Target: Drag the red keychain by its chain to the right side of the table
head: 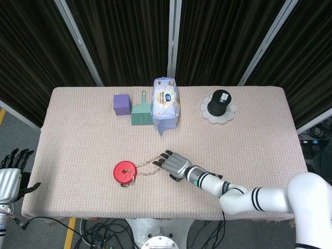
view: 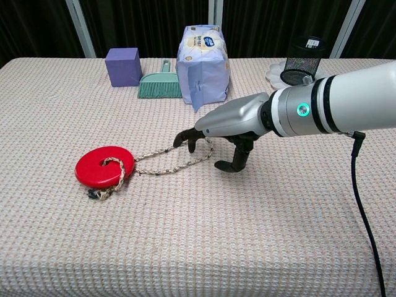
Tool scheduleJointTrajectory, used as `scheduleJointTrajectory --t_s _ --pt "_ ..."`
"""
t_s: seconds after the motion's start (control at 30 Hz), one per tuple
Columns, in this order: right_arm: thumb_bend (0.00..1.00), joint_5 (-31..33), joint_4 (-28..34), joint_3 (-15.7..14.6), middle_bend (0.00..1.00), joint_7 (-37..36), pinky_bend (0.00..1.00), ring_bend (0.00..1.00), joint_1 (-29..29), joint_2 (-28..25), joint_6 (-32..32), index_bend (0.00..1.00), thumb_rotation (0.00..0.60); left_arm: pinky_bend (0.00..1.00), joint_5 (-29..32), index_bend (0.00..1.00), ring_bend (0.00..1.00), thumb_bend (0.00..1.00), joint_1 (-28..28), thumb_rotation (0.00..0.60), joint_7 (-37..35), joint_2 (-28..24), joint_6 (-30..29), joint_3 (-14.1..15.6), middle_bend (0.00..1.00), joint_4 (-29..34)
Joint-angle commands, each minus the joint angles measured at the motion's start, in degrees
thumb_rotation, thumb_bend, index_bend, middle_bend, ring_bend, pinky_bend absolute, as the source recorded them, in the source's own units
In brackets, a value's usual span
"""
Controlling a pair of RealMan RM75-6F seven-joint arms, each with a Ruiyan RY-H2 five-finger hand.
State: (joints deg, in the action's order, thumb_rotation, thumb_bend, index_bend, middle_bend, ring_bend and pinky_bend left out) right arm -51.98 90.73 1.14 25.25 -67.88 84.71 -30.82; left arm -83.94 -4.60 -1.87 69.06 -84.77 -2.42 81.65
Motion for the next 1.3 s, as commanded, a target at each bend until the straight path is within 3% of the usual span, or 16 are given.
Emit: scheduleJointTrajectory --t_s 0.03,0.73,1.3 --pt "0.47 0.3 0.1 -0.8 0.16 0.6 0.00 0.00 -0.4 0.2 -0.7 0.00 0.600 0.13 0.0 0.13 0.02 0.00 0.1 0.600 -0.2 0.1 0.0 0.0 0.10 -0.2" --pt "0.48 -0.2 2.7 -3.4 0.41 1.3 0.00 0.00 0.0 -0.3 -5.2 0.00 0.600 0.13 0.0 0.13 0.02 0.00 0.4 0.600 -1.4 0.6 -0.1 0.0 0.10 -1.5" --pt "0.48 -0.4 2.6 -3.8 0.49 0.3 0.00 0.00 0.4 -0.5 -4.9 0.00 0.600 0.13 0.1 0.13 0.02 0.00 0.6 0.600 -1.2 0.7 0.0 0.0 0.10 -1.7"
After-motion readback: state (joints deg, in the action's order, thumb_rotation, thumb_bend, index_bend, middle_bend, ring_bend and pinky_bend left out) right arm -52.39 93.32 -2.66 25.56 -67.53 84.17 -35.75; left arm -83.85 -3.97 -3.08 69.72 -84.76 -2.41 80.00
